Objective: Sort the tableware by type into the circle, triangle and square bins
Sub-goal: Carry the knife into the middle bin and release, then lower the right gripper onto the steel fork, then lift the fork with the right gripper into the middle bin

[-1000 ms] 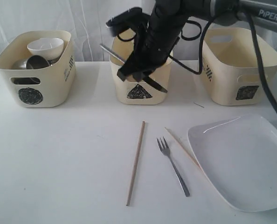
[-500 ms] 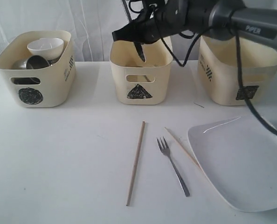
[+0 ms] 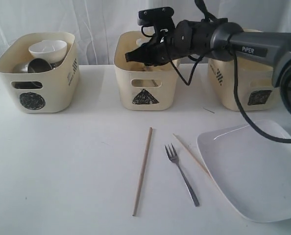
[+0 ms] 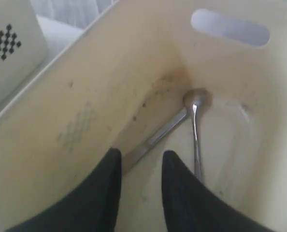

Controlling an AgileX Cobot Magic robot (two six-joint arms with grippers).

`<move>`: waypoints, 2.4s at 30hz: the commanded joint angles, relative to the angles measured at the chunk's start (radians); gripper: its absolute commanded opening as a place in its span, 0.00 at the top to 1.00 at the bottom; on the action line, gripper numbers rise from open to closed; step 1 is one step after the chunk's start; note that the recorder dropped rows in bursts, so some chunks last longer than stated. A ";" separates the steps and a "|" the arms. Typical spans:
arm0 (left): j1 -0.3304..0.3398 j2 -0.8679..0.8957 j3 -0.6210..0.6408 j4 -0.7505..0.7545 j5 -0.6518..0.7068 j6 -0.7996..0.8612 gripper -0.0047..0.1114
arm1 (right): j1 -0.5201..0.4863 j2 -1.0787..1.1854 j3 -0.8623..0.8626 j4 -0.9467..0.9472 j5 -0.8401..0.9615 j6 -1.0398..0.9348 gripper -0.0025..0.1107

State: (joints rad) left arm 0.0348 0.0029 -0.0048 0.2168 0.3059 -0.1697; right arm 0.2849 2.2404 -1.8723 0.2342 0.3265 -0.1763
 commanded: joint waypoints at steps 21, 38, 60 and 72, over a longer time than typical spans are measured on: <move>-0.009 -0.003 0.005 -0.007 -0.001 0.001 0.96 | 0.075 -0.292 0.478 0.003 0.755 0.068 0.75; -0.009 -0.003 0.005 -0.007 -0.001 0.001 0.96 | 0.075 -0.156 0.478 -0.074 0.695 0.101 0.64; -0.009 -0.003 0.005 -0.007 -0.001 0.001 0.96 | 0.073 -0.218 0.403 0.111 0.695 -0.001 0.98; -0.009 -0.003 0.005 -0.007 -0.001 0.001 0.96 | -0.047 -0.348 0.123 0.462 0.456 -0.263 0.98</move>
State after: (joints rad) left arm 0.0348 0.0029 -0.0048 0.2168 0.3059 -0.1677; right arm 0.2871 1.9012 -1.7240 0.5896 0.8899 -0.3317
